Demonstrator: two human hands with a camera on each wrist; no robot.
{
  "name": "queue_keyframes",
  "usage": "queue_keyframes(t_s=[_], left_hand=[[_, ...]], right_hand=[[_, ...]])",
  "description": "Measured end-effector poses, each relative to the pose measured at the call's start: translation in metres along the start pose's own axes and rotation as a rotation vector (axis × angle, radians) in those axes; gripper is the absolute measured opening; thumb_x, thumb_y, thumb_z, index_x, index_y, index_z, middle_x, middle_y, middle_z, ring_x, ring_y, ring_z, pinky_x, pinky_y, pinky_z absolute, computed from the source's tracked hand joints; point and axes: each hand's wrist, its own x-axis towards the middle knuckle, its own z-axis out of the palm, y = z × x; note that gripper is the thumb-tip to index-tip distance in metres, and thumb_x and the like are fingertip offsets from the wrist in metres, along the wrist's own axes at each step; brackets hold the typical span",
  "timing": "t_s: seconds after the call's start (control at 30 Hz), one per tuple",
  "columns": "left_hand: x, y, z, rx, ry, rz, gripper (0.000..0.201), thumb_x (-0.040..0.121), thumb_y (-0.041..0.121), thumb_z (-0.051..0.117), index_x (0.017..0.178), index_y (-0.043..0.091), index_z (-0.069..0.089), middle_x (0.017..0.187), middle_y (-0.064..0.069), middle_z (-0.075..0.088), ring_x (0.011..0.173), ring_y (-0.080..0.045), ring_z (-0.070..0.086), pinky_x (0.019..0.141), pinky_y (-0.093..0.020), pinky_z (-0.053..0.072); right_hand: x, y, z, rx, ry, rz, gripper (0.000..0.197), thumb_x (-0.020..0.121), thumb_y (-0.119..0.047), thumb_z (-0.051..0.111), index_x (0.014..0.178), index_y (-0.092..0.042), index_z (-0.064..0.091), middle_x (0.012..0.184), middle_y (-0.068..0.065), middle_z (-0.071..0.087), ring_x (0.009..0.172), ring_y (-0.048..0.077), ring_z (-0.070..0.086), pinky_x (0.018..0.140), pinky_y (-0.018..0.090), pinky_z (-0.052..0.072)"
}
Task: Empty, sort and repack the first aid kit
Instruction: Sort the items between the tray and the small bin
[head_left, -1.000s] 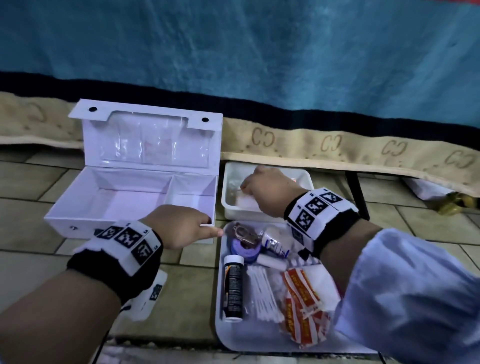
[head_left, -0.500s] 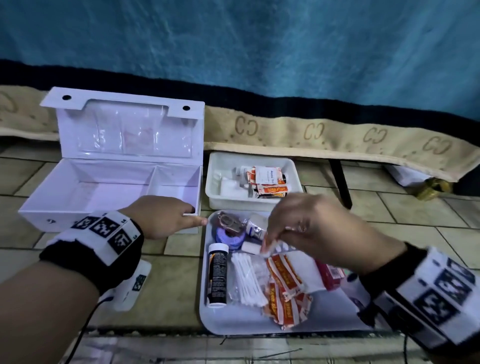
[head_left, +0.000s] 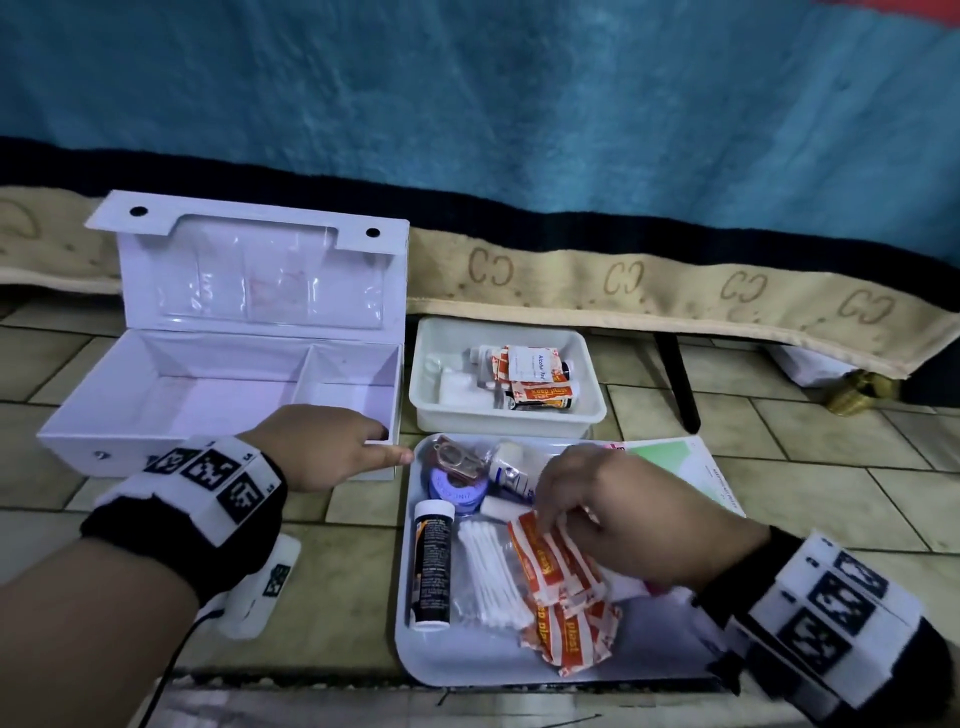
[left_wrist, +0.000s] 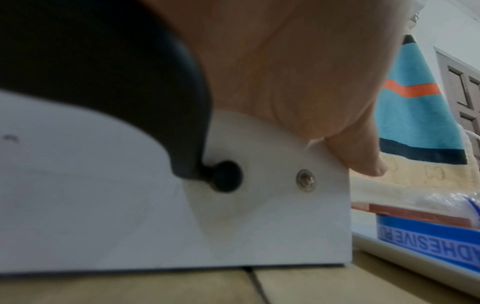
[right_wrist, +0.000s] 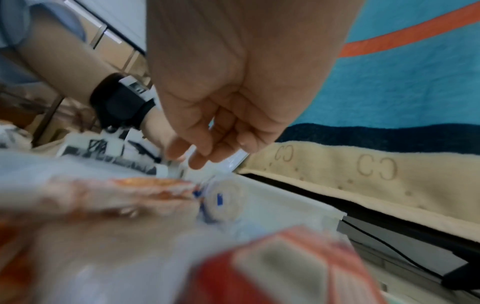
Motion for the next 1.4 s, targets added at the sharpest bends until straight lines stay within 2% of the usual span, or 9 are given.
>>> queue_keyframes(t_s=[0.2,0.4,0.53,0.67,0.77,0.9,0.97,1.13,1.4], left_hand=[[0.001,-0.002,0.002,-0.01,0.01,0.019,0.05,0.087,0.067,0.032,0.063,0.025,0.039,0.063,0.003,0.046,0.061,-0.008,0.044,0.061,-0.026,0.033],[0.0,-0.001,0.0,-0.001,0.001,0.018,0.049,0.087,0.068,0.032,0.062,0.026,0.038,0.062,0.006,0.045,0.061,-0.007,0.043,0.065,-0.028,0.035],[0.001,-0.002,0.001,-0.006,0.013,0.019,0.05,0.086,0.068,0.033,0.061,0.026,0.037,0.062,0.006,0.046,0.064,-0.011,0.045,0.067,-0.029,0.037],[0.003,-0.004,0.003,-0.001,0.02,0.031,0.05,0.084,0.07,0.032,0.061,0.026,0.038,0.063,0.006,0.048,0.07,-0.014,0.049,0.068,-0.029,0.038],[0.002,-0.003,0.002,0.009,0.002,0.033,0.056,0.071,0.079,0.021,0.061,0.027,0.038,0.063,0.006,0.047,0.067,-0.012,0.048,0.064,-0.028,0.036],[0.002,-0.001,0.002,0.02,0.006,0.007,0.048,0.085,0.069,0.031,0.061,0.028,0.036,0.064,0.008,0.045,0.066,-0.01,0.045,0.066,-0.028,0.035],[0.001,0.0,0.001,0.017,0.009,0.0,0.048,0.086,0.069,0.032,0.062,0.028,0.037,0.064,0.008,0.046,0.064,-0.007,0.044,0.065,-0.028,0.035],[0.0,0.002,0.0,0.0,-0.008,-0.017,0.046,0.086,0.068,0.032,0.062,0.029,0.037,0.064,0.01,0.045,0.066,-0.008,0.044,0.069,-0.029,0.036],[-0.001,0.002,0.0,0.0,-0.005,-0.023,0.045,0.087,0.067,0.032,0.064,0.029,0.04,0.066,0.01,0.047,0.065,-0.006,0.044,0.067,-0.027,0.036]], right_hand=[[0.044,0.017,-0.034,-0.135,0.21,0.333,0.032,0.09,-0.014,0.048,0.117,-0.021,0.062,0.115,-0.001,0.064,0.099,0.015,0.06,0.083,0.026,0.049],[0.096,0.04,-0.028,-0.308,-0.007,0.473,0.042,0.092,-0.012,0.044,0.133,-0.02,0.049,0.126,0.009,0.058,0.11,0.027,0.057,0.089,0.035,0.05],[0.111,0.045,-0.021,-0.398,-0.07,0.461,0.032,0.09,-0.009,0.047,0.12,-0.015,0.056,0.113,0.008,0.062,0.102,0.026,0.059,0.078,0.03,0.043],[0.114,0.042,-0.022,-0.44,-0.035,0.464,0.023,0.091,-0.013,0.05,0.108,-0.015,0.065,0.106,0.008,0.066,0.095,0.028,0.063,0.075,0.031,0.046],[0.106,0.041,-0.03,-0.362,0.131,0.45,0.019,0.091,-0.014,0.048,0.098,-0.014,0.065,0.1,0.009,0.067,0.088,0.029,0.062,0.071,0.033,0.05],[0.079,0.034,-0.047,-0.248,0.421,0.329,0.018,0.085,-0.011,0.054,0.092,-0.015,0.07,0.095,0.005,0.068,0.094,0.024,0.059,0.081,0.033,0.048],[0.057,0.029,-0.054,-0.184,0.471,0.278,0.016,0.079,-0.008,0.061,0.087,-0.016,0.073,0.087,0.001,0.066,0.088,0.02,0.058,0.081,0.03,0.046],[0.002,0.021,-0.048,-0.143,0.24,0.279,0.013,0.073,-0.01,0.073,0.076,-0.022,0.075,0.076,-0.009,0.057,0.069,0.009,0.052,0.068,0.024,0.041],[-0.008,0.02,0.002,-0.278,-0.025,0.291,0.018,0.084,-0.011,0.055,0.089,-0.021,0.07,0.096,-0.001,0.062,0.091,0.018,0.059,0.074,0.026,0.048]])
